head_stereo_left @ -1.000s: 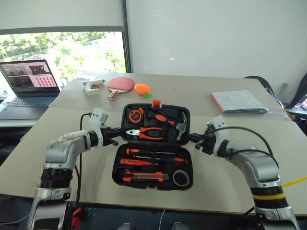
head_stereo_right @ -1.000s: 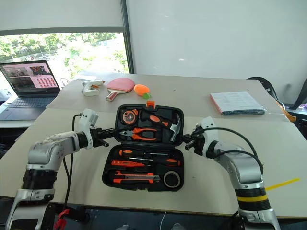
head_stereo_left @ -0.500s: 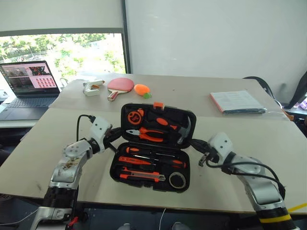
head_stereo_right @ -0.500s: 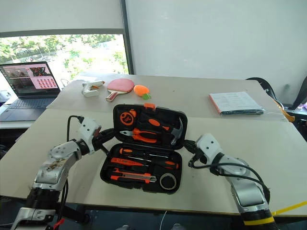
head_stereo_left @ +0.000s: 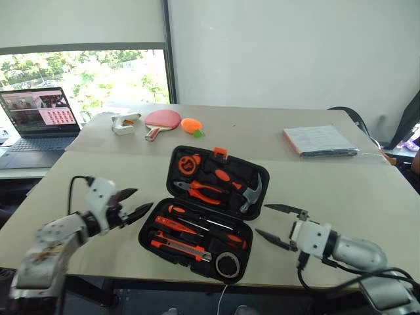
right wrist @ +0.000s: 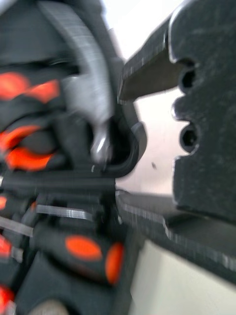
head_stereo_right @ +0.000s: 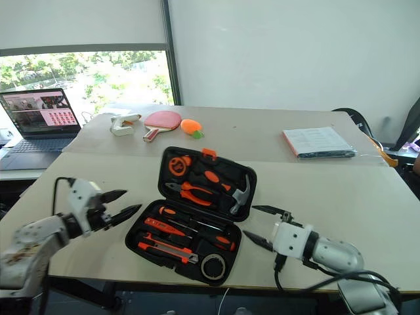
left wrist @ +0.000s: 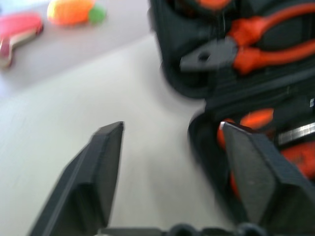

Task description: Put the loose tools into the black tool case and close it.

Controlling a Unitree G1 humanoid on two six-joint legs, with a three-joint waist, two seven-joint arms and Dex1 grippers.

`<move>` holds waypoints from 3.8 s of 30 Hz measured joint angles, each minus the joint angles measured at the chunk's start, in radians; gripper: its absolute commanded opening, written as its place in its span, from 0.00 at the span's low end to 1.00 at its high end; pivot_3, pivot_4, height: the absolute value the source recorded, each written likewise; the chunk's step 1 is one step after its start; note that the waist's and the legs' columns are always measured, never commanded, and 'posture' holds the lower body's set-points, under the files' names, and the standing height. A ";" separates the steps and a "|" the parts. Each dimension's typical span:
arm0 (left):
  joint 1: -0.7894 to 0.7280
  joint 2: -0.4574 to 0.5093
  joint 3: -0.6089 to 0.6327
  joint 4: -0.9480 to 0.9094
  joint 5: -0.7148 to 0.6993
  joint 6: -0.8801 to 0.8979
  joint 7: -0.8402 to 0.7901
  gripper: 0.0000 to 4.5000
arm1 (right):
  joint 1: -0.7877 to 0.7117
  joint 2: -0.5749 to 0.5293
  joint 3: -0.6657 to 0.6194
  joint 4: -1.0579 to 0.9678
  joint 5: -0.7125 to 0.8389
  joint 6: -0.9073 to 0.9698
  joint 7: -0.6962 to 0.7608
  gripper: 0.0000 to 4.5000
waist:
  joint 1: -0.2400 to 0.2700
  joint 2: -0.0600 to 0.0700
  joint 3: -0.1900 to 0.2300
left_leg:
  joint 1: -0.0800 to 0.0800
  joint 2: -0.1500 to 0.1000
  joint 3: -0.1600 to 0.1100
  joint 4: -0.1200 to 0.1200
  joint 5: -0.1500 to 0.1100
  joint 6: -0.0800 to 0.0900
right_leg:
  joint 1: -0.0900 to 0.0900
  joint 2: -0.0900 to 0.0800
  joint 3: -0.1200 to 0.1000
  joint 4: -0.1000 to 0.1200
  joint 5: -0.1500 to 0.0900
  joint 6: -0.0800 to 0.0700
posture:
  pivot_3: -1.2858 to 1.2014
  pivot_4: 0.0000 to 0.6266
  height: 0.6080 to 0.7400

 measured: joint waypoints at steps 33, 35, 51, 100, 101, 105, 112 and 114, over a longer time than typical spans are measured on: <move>-0.917 -0.133 -0.515 0.819 0.078 0.611 -0.127 0.98 | -0.547 0.318 -0.332 0.085 0.806 1.872 -0.573 0.99 | 0.003 -0.002 0.000 | -0.011 -0.002 -0.002 -0.001 0.000 0.000 | -0.008 0.001 -0.001 0.000 0.000 0.000 | 0.52 0.24 0.98; -0.939 -0.144 -0.522 0.843 0.088 0.594 -0.142 0.98 | -0.567 0.337 -0.340 0.105 0.795 1.881 -0.582 0.99 | 0.002 -0.002 0.000 | -0.011 -0.002 -0.002 -0.001 0.000 0.000 | -0.008 0.001 -0.001 0.000 0.000 0.000 | 0.52 0.24 0.98; -1.011 -0.196 -0.499 1.016 0.159 0.563 -0.183 0.29 | -0.600 0.329 -0.297 0.207 0.679 1.836 -0.553 0.00 | 0.002 -0.002 0.000 | -0.011 -0.002 -0.003 0.000 0.000 0.000 | -0.007 0.001 -0.001 0.000 0.000 0.001 | 0.52 0.24 0.98; -0.363 -0.298 -0.235 0.262 0.258 -0.186 0.084 0.01 | -0.255 0.144 0.020 0.174 0.032 0.287 -0.167 0.00 | 0.006 -0.002 0.001 | -0.027 -0.003 -0.002 0.003 0.002 -0.002 | -0.024 -0.001 0.000 0.001 0.004 0.003 | 0.52 0.24 0.98; -0.348 -0.297 -0.236 0.252 0.266 -0.211 0.089 0.01 | -0.247 0.140 0.021 0.174 0.020 0.257 -0.166 0.00 | 0.006 -0.002 0.001 | -0.026 -0.003 -0.001 0.002 0.002 -0.002 | -0.022 -0.001 0.000 0.001 0.004 0.003 | 0.52 0.24 0.98; -0.304 -0.295 -0.240 0.230 0.288 -0.274 0.112 0.01 | -0.219 0.104 0.023 0.174 -0.048 0.104 -0.165 0.00 | 0.006 -0.002 0.001 | -0.023 -0.003 -0.001 0.002 0.002 -0.002 | -0.020 -0.001 0.000 0.001 0.004 0.003 | 0.52 0.24 0.98; -0.223 -0.275 -0.244 0.189 0.304 -0.324 0.125 0.01 | -0.184 0.042 0.031 0.252 -0.237 -0.225 -0.221 0.00 | 0.004 -0.002 0.001 | -0.019 -0.002 0.000 0.002 0.002 -0.002 | -0.017 -0.001 0.001 0.001 0.003 0.002 | 0.52 0.24 0.98; -0.201 -0.271 -0.244 0.168 0.303 -0.324 0.127 0.01 | -0.176 0.025 0.036 0.283 -0.293 -0.302 -0.252 0.00 | 0.004 -0.002 0.001 | -0.018 -0.002 0.000 0.002 0.002 -0.002 | -0.017 -0.001 0.002 0.001 0.003 0.002 | 0.52 0.24 0.98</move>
